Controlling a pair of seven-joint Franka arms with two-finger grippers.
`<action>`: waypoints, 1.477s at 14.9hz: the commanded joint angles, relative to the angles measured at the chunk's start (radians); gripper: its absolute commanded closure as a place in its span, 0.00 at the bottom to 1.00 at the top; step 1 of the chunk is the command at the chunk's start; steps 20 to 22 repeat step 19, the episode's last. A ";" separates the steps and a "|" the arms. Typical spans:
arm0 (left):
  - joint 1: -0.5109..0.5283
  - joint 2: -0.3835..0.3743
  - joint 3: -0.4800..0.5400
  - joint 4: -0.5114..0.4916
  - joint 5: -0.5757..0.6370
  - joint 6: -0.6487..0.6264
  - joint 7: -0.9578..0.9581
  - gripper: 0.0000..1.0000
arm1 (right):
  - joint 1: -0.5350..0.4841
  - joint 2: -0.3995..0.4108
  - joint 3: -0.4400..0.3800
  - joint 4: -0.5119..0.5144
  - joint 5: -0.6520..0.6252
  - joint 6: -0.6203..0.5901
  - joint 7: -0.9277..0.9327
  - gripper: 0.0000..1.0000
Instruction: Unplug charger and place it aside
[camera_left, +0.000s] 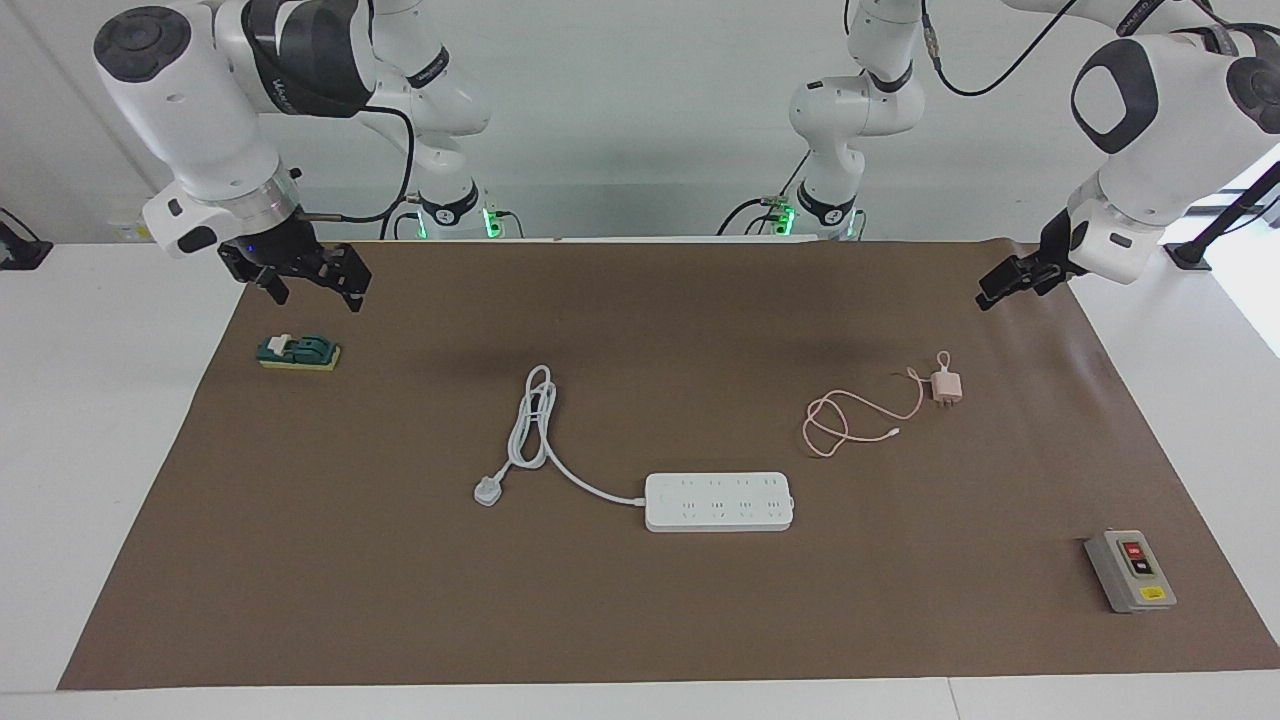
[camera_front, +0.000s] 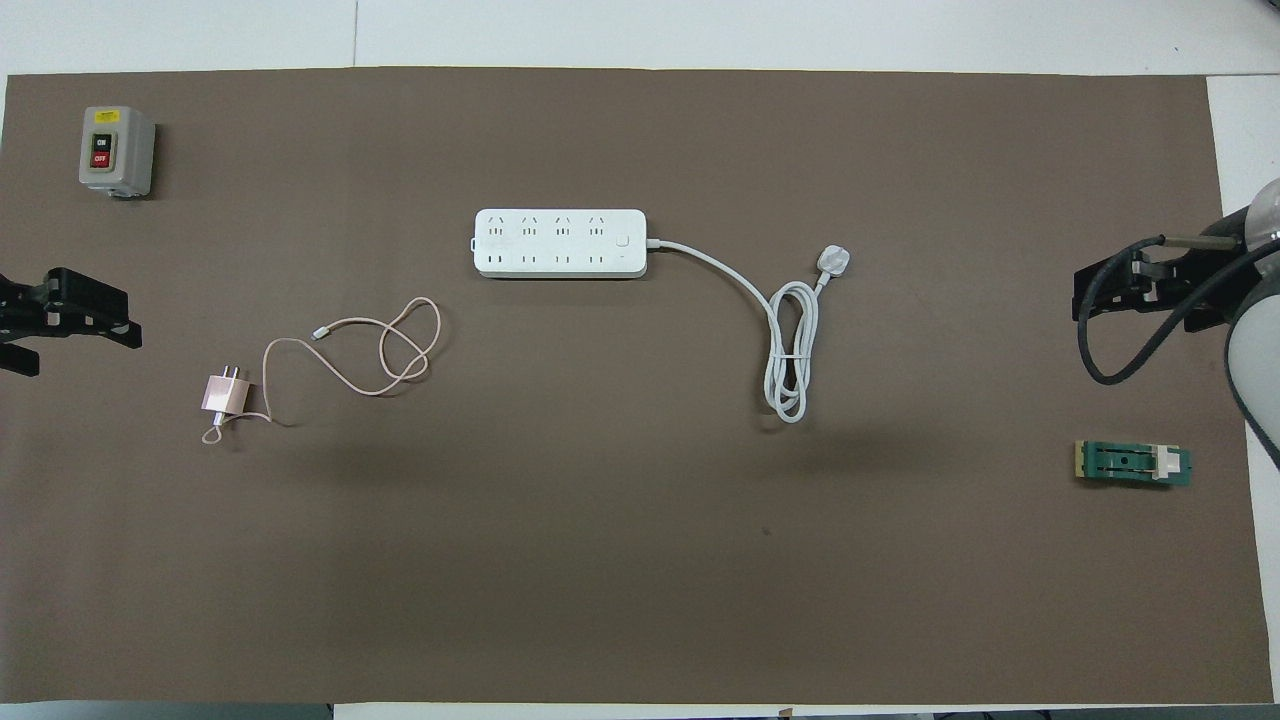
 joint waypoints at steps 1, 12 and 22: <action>-0.022 0.021 0.015 0.020 0.015 -0.006 0.039 0.00 | -0.016 -0.039 0.011 -0.057 -0.018 0.046 -0.023 0.00; -0.022 0.018 0.012 0.013 0.011 0.042 0.057 0.00 | -0.019 -0.038 0.009 -0.050 -0.032 0.046 -0.171 0.00; -0.022 0.018 0.012 0.010 0.009 0.063 0.057 0.00 | -0.016 -0.039 0.011 -0.053 -0.027 0.041 -0.165 0.00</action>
